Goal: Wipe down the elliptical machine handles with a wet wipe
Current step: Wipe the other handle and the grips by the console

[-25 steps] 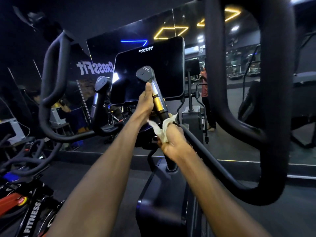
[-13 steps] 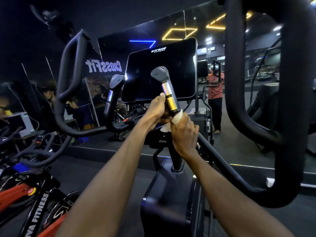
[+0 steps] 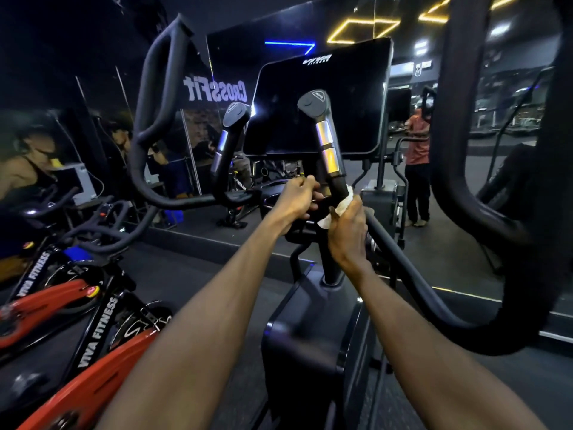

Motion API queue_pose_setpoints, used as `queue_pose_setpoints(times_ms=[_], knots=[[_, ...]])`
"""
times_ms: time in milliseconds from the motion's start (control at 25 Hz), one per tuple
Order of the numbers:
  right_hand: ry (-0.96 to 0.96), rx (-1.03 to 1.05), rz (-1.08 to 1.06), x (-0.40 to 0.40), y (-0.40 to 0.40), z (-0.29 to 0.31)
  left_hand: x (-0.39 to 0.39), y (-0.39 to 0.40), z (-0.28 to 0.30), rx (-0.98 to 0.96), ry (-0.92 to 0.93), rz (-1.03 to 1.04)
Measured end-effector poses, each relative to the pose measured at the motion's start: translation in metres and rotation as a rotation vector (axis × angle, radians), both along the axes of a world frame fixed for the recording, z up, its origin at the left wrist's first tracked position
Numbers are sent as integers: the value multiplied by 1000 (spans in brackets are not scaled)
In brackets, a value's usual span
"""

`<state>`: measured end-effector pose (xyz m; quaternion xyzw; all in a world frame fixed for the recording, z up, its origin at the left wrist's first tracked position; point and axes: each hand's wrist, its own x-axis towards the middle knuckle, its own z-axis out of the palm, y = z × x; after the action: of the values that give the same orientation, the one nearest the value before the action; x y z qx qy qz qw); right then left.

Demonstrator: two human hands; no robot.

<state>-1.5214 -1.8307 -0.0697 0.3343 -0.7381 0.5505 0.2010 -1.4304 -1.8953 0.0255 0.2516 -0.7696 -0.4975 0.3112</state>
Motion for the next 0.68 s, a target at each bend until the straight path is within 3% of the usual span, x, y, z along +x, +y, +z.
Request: queue_pose_setpoints(times_ms=[120,240,400,680], knots=[[-214,-126,104,28,13,-12,20,11,-20,13,-46,11],[-636,-105,231,67,19,-18,47,24,-39,-3,-111,40],[-1082,-308,690,109,18,-21,96,49,-66,-31,-237,73],[-1253,-115,1134,216,48,-36,219,91,-97,2,-132,520]])
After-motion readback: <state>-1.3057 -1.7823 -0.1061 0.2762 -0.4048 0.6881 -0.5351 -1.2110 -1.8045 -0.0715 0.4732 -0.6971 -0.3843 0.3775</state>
